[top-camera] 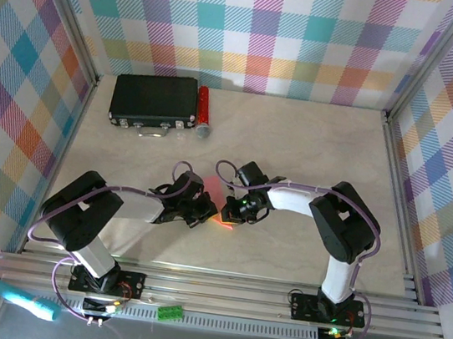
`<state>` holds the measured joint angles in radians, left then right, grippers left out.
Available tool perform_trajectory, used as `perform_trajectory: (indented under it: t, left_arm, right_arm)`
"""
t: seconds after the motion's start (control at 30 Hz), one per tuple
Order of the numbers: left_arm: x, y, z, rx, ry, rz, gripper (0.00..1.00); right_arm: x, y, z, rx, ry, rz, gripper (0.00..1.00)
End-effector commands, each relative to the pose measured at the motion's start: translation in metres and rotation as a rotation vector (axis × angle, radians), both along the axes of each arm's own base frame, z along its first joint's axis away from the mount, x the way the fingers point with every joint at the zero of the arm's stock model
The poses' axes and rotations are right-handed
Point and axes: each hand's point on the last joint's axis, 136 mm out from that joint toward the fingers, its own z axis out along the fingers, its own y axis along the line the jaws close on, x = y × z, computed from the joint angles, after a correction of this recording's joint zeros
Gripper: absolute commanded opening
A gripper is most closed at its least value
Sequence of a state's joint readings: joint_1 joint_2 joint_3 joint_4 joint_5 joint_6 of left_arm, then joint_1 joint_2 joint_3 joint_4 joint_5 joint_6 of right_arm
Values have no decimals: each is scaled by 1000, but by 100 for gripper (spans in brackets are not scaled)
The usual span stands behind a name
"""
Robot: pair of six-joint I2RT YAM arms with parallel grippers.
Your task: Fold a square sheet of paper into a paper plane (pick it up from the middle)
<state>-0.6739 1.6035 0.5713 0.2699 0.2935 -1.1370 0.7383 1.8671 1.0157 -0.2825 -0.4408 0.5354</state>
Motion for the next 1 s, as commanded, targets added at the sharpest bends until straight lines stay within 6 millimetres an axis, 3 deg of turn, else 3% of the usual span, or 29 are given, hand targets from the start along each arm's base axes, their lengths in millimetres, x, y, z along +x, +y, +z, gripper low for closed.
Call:
perform_trajectory:
  t: [0.0, 0.27, 0.63, 0.77, 0.97]
  left_arm:
    - [-7, 23, -17, 106, 10, 47, 4]
    - [5, 51, -10, 136, -21, 107, 7]
    - [11, 95, -11, 160, 18, 181, 8]
    - [20, 92, 14, 154, -32, 139, 8]
    - [33, 65, 61, 71, -135, 65, 8]
  right_arm:
    - [-18, -47, -51, -265, 97, -87, 6]
    - [-22, -62, -62, -345, 120, -138, 6]
    - [-18, -61, -61, -341, 107, -148, 6]
    - [-14, -59, -58, -331, 95, -153, 6]
    - [1, -44, -46, -261, 53, -180, 7]
